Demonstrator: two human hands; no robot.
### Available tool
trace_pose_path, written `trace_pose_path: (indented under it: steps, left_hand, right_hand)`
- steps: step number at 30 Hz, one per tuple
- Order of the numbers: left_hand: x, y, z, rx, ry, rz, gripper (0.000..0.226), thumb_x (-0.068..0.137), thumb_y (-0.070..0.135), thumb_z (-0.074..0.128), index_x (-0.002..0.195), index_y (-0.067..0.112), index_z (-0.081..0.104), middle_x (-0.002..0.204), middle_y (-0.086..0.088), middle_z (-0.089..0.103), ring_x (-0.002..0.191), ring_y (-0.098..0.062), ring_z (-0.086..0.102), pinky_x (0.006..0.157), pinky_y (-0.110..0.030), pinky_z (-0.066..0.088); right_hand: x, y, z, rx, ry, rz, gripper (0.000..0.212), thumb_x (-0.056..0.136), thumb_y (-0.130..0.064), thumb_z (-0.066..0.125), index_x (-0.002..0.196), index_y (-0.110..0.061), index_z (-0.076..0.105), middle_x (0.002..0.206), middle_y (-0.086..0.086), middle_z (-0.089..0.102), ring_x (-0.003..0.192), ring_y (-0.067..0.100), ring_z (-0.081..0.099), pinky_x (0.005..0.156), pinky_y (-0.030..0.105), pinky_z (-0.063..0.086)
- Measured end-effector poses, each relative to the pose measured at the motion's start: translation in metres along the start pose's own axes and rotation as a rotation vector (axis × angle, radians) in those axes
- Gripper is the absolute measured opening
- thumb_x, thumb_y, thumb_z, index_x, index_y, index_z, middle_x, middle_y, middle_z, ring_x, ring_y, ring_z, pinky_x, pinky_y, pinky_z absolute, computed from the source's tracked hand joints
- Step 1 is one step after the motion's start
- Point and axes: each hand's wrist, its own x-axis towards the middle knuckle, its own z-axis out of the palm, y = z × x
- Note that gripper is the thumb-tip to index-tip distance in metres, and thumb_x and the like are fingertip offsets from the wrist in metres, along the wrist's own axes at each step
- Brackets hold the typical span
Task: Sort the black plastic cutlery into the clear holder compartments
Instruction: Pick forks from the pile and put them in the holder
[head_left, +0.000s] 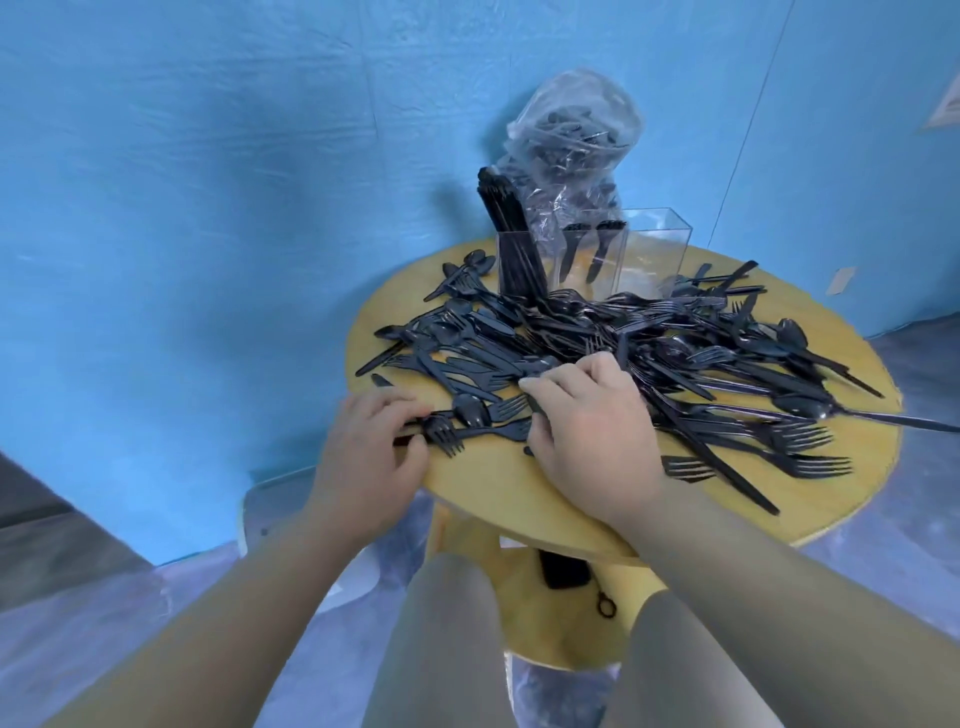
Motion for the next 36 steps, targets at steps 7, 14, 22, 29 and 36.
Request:
trace_pose_path:
  steps: [7, 14, 22, 29, 36]
  left_hand:
    - [0.009, 0.012, 0.007, 0.06, -0.085, 0.097, 0.039, 0.083, 0.027, 0.045, 0.113, 0.021, 0.07, 0.112, 0.01, 0.065, 0.114, -0.017, 0.047, 0.1, -0.035, 0.035]
    - [0.027, 0.016, 0.009, 0.133, -0.241, 0.102, 0.036, 0.093, 0.029, 0.053, 0.127, 0.039, 0.056, 0.13, 0.018, 0.053, 0.132, -0.01, 0.033, 0.107, -0.044, 0.028]
    - [0.027, 0.02, 0.014, 0.096, -0.223, 0.032, 0.036, 0.09, 0.026, 0.054, 0.125, 0.027, 0.051, 0.128, 0.012, 0.052, 0.134, -0.009, 0.03, 0.109, -0.039, 0.026]
    - [0.025, 0.018, 0.014, 0.095, -0.199, 0.071, 0.017, 0.09, 0.024, 0.056, 0.104, 0.031, 0.061, 0.112, 0.015, 0.054, 0.122, -0.01, 0.039, 0.101, -0.041, 0.031]
    - [0.022, 0.023, 0.013, 0.101, -0.181, 0.075, 0.014, 0.091, 0.022, 0.056, 0.101, 0.031, 0.059, 0.102, 0.025, 0.048, 0.121, -0.008, 0.037, 0.096, -0.034, 0.023]
  right_hand:
    - [-0.001, 0.0, 0.006, -0.173, -0.124, -0.015, 0.043, 0.079, -0.029, 0.033, 0.101, -0.019, 0.069, 0.095, -0.006, 0.069, 0.089, 0.026, 0.052, 0.068, 0.036, 0.041]
    - [0.0, 0.001, 0.007, -0.121, -0.155, 0.043, 0.031, 0.078, -0.036, 0.05, 0.097, -0.021, 0.071, 0.094, -0.003, 0.062, 0.09, 0.026, 0.051, 0.072, 0.037, 0.043]
    - [-0.001, 0.003, 0.006, -0.1, -0.202, 0.056, 0.04, 0.079, -0.039, 0.062, 0.115, -0.021, 0.064, 0.089, -0.004, 0.065, 0.088, 0.025, 0.054, 0.071, 0.037, 0.047]
    - [0.007, 0.006, 0.009, -0.116, -0.188, -0.005, 0.028, 0.079, -0.037, 0.065, 0.1, -0.019, 0.068, 0.079, -0.004, 0.068, 0.084, 0.025, 0.056, 0.068, 0.036, 0.045]
    - [0.005, 0.006, 0.008, -0.128, -0.132, -0.025, 0.044, 0.083, -0.05, 0.041, 0.086, -0.018, 0.071, 0.071, -0.005, 0.065, 0.08, 0.023, 0.055, 0.068, 0.034, 0.045]
